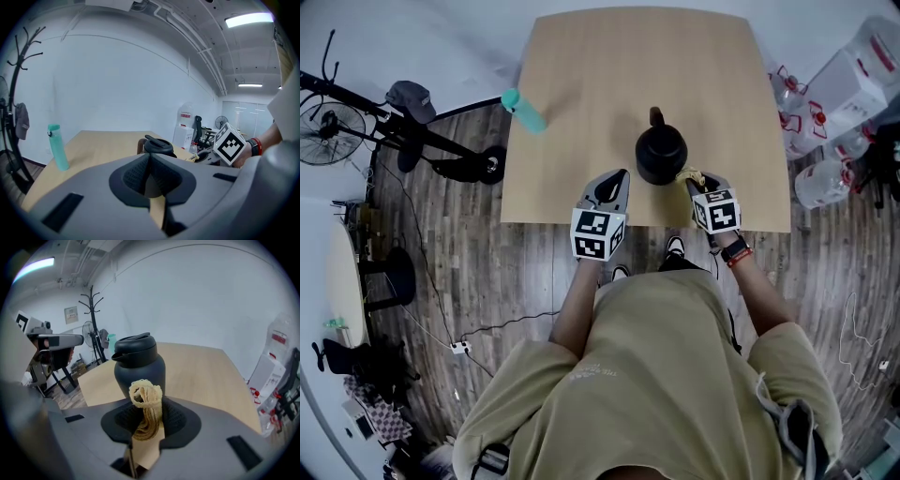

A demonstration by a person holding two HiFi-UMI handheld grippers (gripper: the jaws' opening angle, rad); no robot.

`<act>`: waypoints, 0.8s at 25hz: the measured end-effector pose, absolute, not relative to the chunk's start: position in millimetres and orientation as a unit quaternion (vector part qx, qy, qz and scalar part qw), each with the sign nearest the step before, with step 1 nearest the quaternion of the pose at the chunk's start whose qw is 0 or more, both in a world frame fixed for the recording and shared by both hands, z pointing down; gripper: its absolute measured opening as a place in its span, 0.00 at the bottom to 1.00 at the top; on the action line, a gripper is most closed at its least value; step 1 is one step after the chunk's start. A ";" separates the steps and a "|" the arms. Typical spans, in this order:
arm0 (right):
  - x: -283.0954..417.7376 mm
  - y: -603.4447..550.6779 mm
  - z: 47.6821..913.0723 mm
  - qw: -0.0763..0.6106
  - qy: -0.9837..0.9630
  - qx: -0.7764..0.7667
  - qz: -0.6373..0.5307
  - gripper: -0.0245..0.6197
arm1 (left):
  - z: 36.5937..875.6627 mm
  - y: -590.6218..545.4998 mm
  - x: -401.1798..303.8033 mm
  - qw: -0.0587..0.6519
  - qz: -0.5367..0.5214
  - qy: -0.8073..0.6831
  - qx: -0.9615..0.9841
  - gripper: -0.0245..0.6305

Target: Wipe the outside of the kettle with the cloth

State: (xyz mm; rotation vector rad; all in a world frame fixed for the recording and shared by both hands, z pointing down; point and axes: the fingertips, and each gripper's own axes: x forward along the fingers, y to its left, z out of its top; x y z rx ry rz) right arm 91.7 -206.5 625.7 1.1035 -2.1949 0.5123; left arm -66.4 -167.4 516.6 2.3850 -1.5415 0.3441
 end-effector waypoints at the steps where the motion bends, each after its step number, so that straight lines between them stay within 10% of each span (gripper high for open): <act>1: 87.1 -199.2 627.5 0.297 -0.830 0.424 0.207 0.22 | 517.3 -165.3 -69.8 0.140 0.120 -0.534 0.825 0.07; 20: -45.3 -168.2 655.1 0.213 -0.828 0.455 0.250 0.22 | 510.3 -136.4 -124.3 0.127 0.128 -0.536 0.825 0.07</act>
